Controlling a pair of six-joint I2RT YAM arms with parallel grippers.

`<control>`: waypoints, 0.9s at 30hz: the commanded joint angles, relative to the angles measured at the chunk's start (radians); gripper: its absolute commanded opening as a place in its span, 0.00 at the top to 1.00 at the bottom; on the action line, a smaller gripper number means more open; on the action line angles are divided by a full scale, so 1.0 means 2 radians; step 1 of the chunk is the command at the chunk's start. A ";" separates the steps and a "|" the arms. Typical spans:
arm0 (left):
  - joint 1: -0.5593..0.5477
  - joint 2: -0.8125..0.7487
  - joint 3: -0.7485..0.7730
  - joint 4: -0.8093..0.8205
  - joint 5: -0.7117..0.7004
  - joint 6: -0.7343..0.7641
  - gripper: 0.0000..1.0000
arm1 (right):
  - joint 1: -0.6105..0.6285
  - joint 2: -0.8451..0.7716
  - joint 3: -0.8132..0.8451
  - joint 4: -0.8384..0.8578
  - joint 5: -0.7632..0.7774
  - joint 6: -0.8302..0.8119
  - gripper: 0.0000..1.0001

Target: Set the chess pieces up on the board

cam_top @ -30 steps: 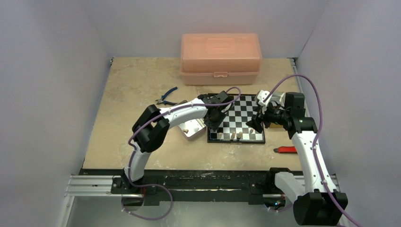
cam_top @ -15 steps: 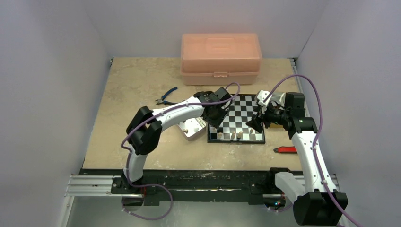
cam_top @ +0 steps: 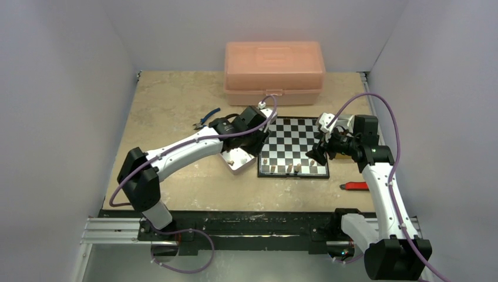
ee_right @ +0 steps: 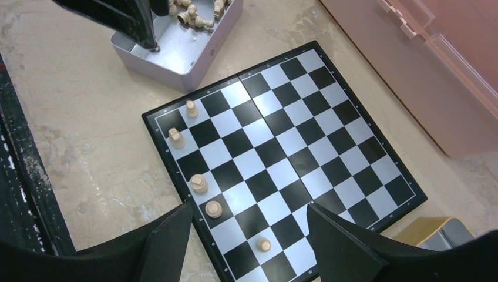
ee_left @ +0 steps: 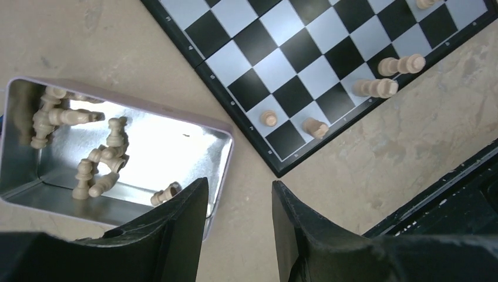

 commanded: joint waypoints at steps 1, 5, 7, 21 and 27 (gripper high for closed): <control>0.038 -0.053 -0.048 0.036 -0.009 0.009 0.57 | -0.002 0.000 0.000 -0.006 -0.010 -0.011 0.24; 0.080 -0.080 -0.088 0.056 0.011 0.006 0.56 | -0.003 0.001 0.000 -0.008 -0.009 -0.015 0.24; 0.095 -0.085 -0.098 0.063 0.012 0.009 0.56 | -0.002 0.001 0.000 -0.009 -0.009 -0.015 0.25; 0.147 -0.022 -0.100 0.088 0.011 0.013 0.60 | -0.002 0.004 -0.001 -0.011 -0.006 -0.019 0.24; 0.162 0.020 -0.083 0.075 0.007 0.017 0.65 | -0.002 0.003 -0.002 -0.011 -0.004 -0.020 0.24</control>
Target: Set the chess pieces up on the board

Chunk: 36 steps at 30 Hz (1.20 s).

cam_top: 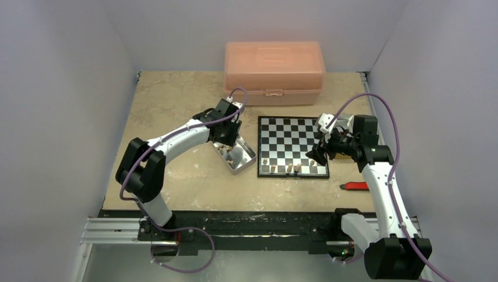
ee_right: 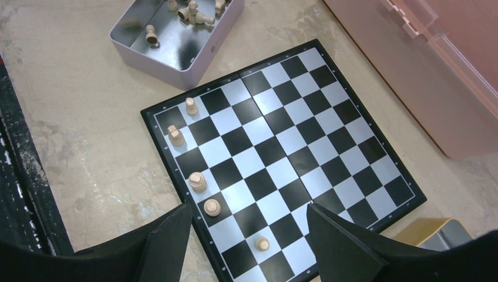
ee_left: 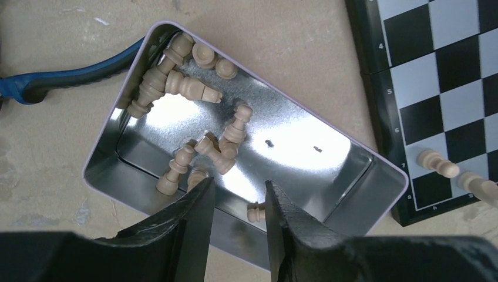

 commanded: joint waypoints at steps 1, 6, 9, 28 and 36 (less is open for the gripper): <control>0.011 0.023 0.023 0.004 -0.001 0.015 0.65 | -0.002 0.001 -0.001 -0.008 -0.004 -0.008 0.24; 0.014 0.055 0.039 -0.004 0.000 0.018 0.69 | -0.002 0.001 -0.001 -0.008 -0.004 -0.009 0.24; 0.014 0.067 0.046 -0.007 0.002 0.019 0.70 | -0.002 0.001 -0.001 -0.008 -0.003 -0.009 0.24; 0.022 0.104 0.061 -0.019 0.001 0.020 0.83 | -0.002 0.003 -0.001 -0.009 -0.004 -0.010 0.24; 0.021 0.074 0.051 -0.022 -0.001 0.020 1.00 | -0.002 0.003 -0.001 -0.010 -0.004 -0.012 0.24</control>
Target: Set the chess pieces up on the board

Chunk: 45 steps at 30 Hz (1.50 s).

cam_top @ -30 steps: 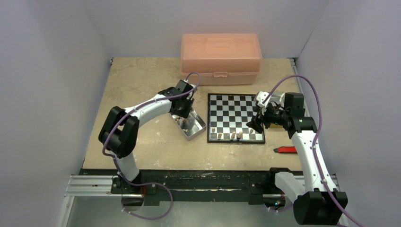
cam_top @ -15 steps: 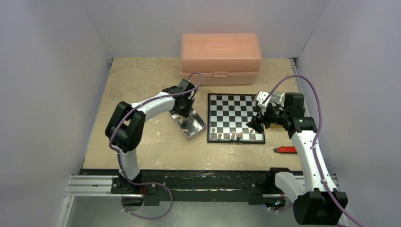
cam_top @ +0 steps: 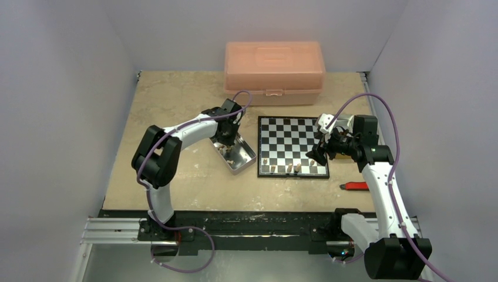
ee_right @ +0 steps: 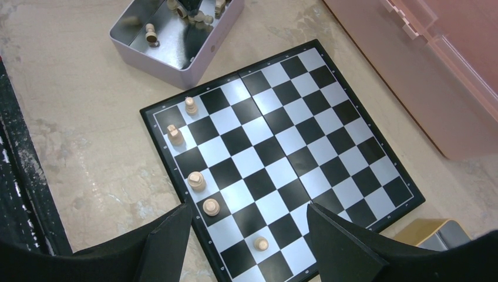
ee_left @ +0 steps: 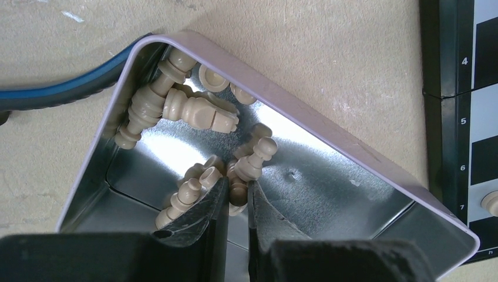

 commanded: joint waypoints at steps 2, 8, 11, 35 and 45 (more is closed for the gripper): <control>0.003 -0.037 0.004 -0.005 0.000 0.008 1.00 | -0.002 0.003 -0.001 -0.009 -0.003 -0.008 0.24; 0.003 -0.071 -0.018 -0.004 0.010 0.002 1.00 | -0.002 0.003 -0.001 -0.010 -0.003 -0.008 0.24; 0.003 -0.090 -0.032 -0.004 0.018 0.001 1.00 | -0.002 0.003 -0.001 -0.009 -0.003 -0.008 0.24; -0.057 -0.185 -0.047 0.036 0.144 -0.048 1.00 | -0.002 0.002 -0.002 -0.011 -0.005 -0.011 0.24; -0.123 -0.093 0.049 0.028 0.111 -0.068 1.00 | -0.002 0.000 -0.002 -0.012 -0.005 -0.011 0.24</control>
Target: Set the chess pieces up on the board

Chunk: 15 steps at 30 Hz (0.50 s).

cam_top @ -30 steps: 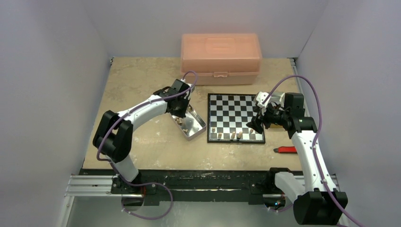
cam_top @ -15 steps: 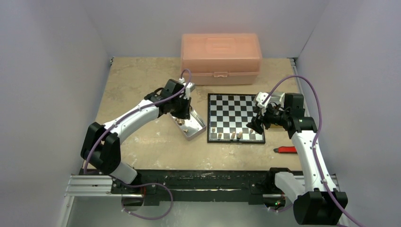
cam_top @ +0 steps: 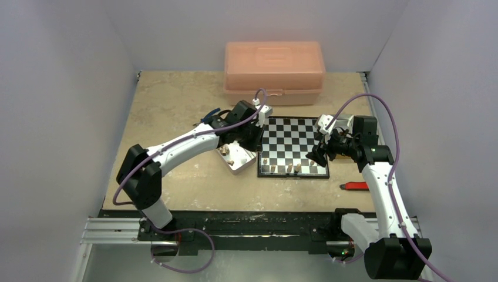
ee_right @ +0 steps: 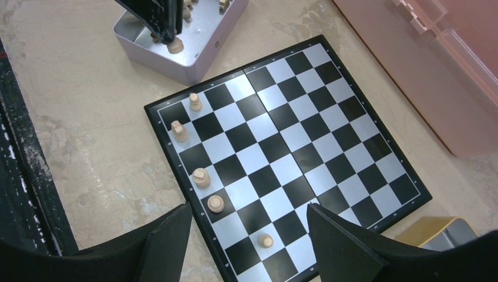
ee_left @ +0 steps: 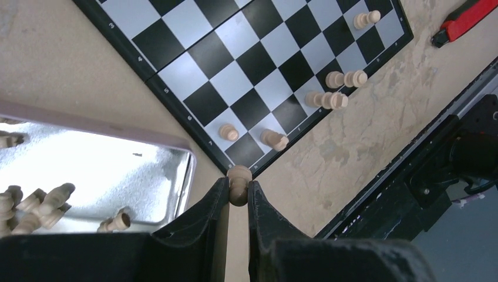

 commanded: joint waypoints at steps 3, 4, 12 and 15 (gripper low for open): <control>-0.028 0.061 0.073 -0.001 -0.028 -0.017 1.00 | -0.002 -0.001 -0.001 -0.002 -0.006 -0.007 0.24; -0.032 0.069 0.079 -0.002 -0.031 -0.018 1.00 | -0.002 -0.001 -0.001 -0.002 -0.006 -0.007 0.24; -0.049 0.128 0.124 -0.012 -0.041 -0.020 1.00 | -0.002 -0.002 -0.001 -0.002 -0.006 -0.008 0.24; -0.054 0.144 0.138 -0.019 -0.048 -0.017 1.00 | -0.002 -0.003 -0.001 -0.002 -0.006 -0.008 0.24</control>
